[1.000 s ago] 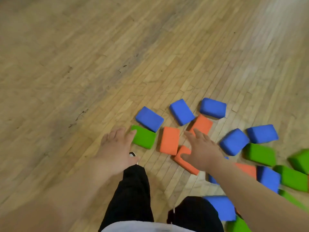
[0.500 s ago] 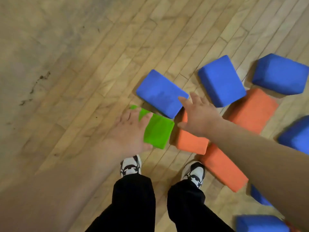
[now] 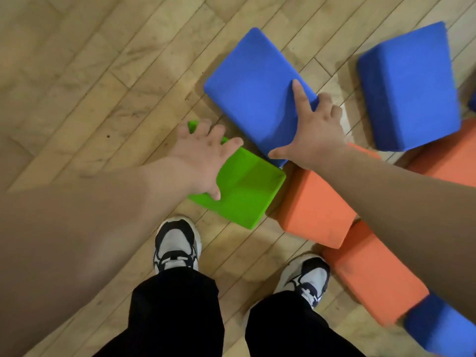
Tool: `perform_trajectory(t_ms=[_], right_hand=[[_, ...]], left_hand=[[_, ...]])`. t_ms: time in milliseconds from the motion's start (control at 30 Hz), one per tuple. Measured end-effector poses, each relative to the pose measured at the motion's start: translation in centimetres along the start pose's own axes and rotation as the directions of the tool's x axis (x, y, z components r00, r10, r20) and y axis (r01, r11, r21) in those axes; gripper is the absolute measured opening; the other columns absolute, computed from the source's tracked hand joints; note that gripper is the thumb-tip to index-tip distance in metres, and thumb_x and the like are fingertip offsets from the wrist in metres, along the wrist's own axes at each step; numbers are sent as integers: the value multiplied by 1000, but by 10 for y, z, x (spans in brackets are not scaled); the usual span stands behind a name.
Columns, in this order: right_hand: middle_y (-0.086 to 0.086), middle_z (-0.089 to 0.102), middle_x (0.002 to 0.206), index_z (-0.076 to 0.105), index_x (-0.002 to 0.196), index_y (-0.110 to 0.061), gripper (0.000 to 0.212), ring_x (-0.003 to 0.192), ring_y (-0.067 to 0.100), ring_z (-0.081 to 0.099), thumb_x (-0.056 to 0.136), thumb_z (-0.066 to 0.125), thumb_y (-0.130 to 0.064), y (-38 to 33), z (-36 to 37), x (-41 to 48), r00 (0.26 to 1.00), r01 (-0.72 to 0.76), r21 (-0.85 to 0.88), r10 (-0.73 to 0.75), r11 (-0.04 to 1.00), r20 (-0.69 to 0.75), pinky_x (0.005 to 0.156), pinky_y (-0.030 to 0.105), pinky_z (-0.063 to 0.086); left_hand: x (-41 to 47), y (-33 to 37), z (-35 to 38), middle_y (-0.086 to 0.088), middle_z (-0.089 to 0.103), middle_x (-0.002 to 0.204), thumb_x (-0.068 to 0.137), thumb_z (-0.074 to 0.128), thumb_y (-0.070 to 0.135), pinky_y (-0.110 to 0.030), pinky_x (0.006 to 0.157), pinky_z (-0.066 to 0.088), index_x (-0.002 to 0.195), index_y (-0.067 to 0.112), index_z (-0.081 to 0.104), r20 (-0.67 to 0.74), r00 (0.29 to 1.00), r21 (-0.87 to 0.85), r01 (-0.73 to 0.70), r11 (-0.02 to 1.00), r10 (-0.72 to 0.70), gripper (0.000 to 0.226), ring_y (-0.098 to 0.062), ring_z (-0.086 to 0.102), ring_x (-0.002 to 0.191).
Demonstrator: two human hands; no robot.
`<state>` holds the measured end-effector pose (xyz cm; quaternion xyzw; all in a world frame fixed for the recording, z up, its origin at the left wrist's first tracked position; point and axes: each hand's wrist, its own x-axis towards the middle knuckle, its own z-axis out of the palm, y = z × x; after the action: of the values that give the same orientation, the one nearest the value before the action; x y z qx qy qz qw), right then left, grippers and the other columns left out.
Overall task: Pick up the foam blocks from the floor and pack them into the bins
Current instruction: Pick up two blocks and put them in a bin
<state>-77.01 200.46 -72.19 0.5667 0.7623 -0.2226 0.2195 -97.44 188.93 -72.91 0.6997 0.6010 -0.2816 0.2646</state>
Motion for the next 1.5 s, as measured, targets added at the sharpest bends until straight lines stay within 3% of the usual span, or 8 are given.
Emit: perform_trajectory(t_ms=[167, 400, 567, 733, 867, 967, 1133, 1500], right_hand=[[11, 43, 143, -2, 161, -39, 136, 125, 40, 41, 61, 85, -66, -6, -10, -33, 996, 6, -22, -8, 1000, -86, 109, 48, 33], [10, 23, 150, 15, 159, -48, 117, 133, 30, 37, 69, 89, -41, -12, -19, -68, 986, 164, 202, -159, 965, -40, 104, 36, 41], [13, 36, 151, 15, 159, -48, 112, 133, 39, 35, 72, 84, -49, -19, -35, -92, 997, 62, 140, -67, 988, 29, 113, 43, 33], [5, 34, 143, 39, 155, -38, 88, 127, 25, 46, 78, 82, -41, -28, -75, -175, 995, -91, 302, 102, 949, -22, 103, 34, 39], [6, 35, 147, 40, 154, -35, 86, 129, 26, 47, 79, 81, -40, -55, -152, -288, 994, -107, 311, 105, 944, 24, 104, 36, 40], [14, 32, 155, 38, 156, -31, 89, 139, 33, 41, 79, 81, -42, -77, -233, -372, 995, -102, 267, 92, 958, 47, 111, 42, 38], [13, 40, 150, 42, 154, -32, 84, 136, 32, 43, 79, 79, -47, -90, -352, -482, 999, 39, 220, -33, 975, -31, 110, 42, 39], [7, 41, 148, 47, 149, -34, 75, 129, 33, 48, 80, 76, -44, -10, -456, -560, 929, 367, 62, -363, 928, -73, 105, 39, 41]], left_hand=[[-62, -3, 25, -8, 15, 162, 71, 69, 79, -55, 106, 29, 153, 50, -15, 49, 995, -123, 94, 988, -89, 121, -32, 15, 146], [-86, -13, 30, 1, 25, 150, 86, 69, 60, -55, 118, 16, 153, 60, 13, -2, 1000, -230, -23, 973, 23, 87, -35, 18, 138], [-96, -17, 15, -7, 30, 149, 89, 70, 55, -46, 111, 35, 154, 61, 11, 106, 991, -264, -55, 963, 86, 88, -32, 29, 135], [-200, 12, -10, -7, 42, 137, 87, 60, 67, -48, 108, 35, 156, 56, 15, 195, 957, -401, 277, 873, -214, 83, -34, 37, 127], [-329, 25, -85, -11, 41, 133, 90, 60, 64, -44, 102, 43, 158, 49, 19, 233, 863, -615, 488, 620, -449, 81, -33, 46, 122], [-424, 27, -168, -12, 41, 137, 91, 57, 65, -46, 105, 43, 157, 50, 16, 245, 835, -698, 505, 508, -493, 79, -34, 44, 127], [-555, 39, -284, -11, 41, 146, 94, 52, 65, -47, 105, 42, 156, 50, 22, 79, 843, -661, 444, 605, -533, 71, -35, 44, 130], [-669, 156, -364, -7, 46, 141, 91, 56, 66, -43, 104, 42, 155, 48, 30, -53, 679, -678, 514, 525, -732, 72, -32, 43, 129]])
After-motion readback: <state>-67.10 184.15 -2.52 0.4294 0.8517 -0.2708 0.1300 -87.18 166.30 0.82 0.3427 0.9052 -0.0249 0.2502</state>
